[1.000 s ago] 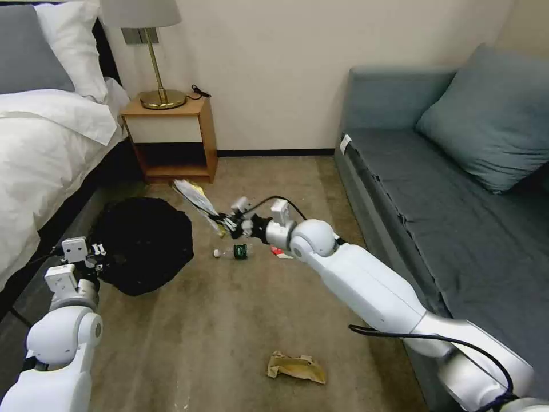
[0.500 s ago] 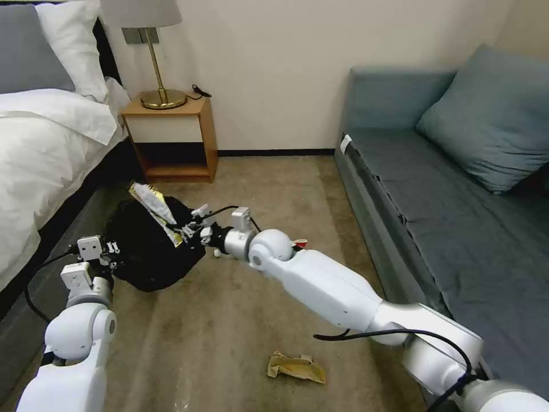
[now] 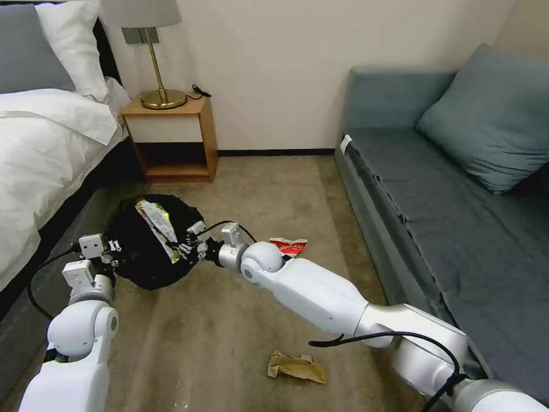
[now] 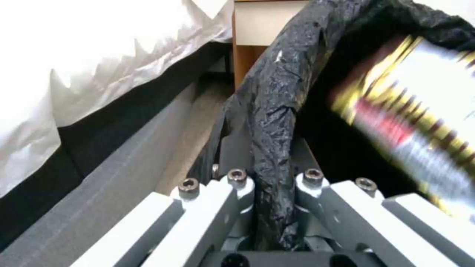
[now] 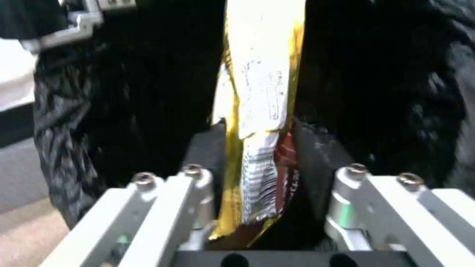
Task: Pick up the trash bin, then pick up the garbage on the floor and place it into the trash bin.
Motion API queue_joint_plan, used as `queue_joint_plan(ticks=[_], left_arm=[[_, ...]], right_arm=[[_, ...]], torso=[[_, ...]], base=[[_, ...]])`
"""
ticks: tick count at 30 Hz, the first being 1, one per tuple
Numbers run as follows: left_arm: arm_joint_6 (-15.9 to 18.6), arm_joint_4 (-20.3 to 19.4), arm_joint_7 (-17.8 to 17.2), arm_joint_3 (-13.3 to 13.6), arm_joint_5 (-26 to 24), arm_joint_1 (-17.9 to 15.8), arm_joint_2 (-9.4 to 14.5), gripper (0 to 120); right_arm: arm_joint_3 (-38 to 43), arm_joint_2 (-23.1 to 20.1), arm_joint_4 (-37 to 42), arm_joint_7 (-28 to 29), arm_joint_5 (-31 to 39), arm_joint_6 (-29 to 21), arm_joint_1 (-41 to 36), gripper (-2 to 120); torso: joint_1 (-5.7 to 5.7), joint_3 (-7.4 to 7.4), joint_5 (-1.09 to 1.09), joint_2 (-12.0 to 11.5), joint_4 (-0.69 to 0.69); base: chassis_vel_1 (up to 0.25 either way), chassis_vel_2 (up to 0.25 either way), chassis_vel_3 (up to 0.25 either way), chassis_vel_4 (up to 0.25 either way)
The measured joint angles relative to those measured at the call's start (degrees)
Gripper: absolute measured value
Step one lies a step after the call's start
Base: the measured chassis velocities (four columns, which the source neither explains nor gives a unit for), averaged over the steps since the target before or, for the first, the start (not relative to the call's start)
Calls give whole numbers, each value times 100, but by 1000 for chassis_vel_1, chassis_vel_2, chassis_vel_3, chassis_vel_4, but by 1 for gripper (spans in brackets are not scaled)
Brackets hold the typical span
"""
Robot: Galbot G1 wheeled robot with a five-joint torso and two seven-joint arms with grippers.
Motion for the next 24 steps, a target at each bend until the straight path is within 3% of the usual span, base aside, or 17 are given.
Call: queue_joint_plan(ticks=[9, 17, 19, 22, 23, 24], left_arm=[[1, 91, -12, 3, 31, -52, 14, 4], [-6, 162, -20, -82, 33, -47, 128, 4], [-19, 164, -20, -98, 21, -21, 155, 4], [-50, 221, -22, -136, 11, 25, 192, 4], [-50, 221, -22, -136, 11, 25, 192, 4], [-52, 231, -34, -152, 17, 26, 178, 4]], right_arm=[[-101, -227, 312, -26, -185, -71, -116, 66], [-150, -827, 1069, 35, -190, -357, -128, 94], [-172, -1013, 1216, 54, -181, -404, -149, 98], [-260, -1711, 1584, 55, -179, -669, -318, 100], [-260, -1711, 1584, 55, -179, -669, -318, 100], [-307, -2060, 1716, 55, -225, -845, -438, 100]], torso=[[0, 0, 0, -1, 1], [0, 0, 1, 0, 0], [0, 0, 2, 0, 1], [0, 0, 3, 0, 3], [0, 0, 3, 0, 3], [0, 0, 2, 0, 1]], base=[[0, 0, 0, 0], [0, 0, 0, 0], [0, 0, 0, 0], [0, 0, 0, 0], [0, 0, 0, 0], [0, 0, 0, 0]])
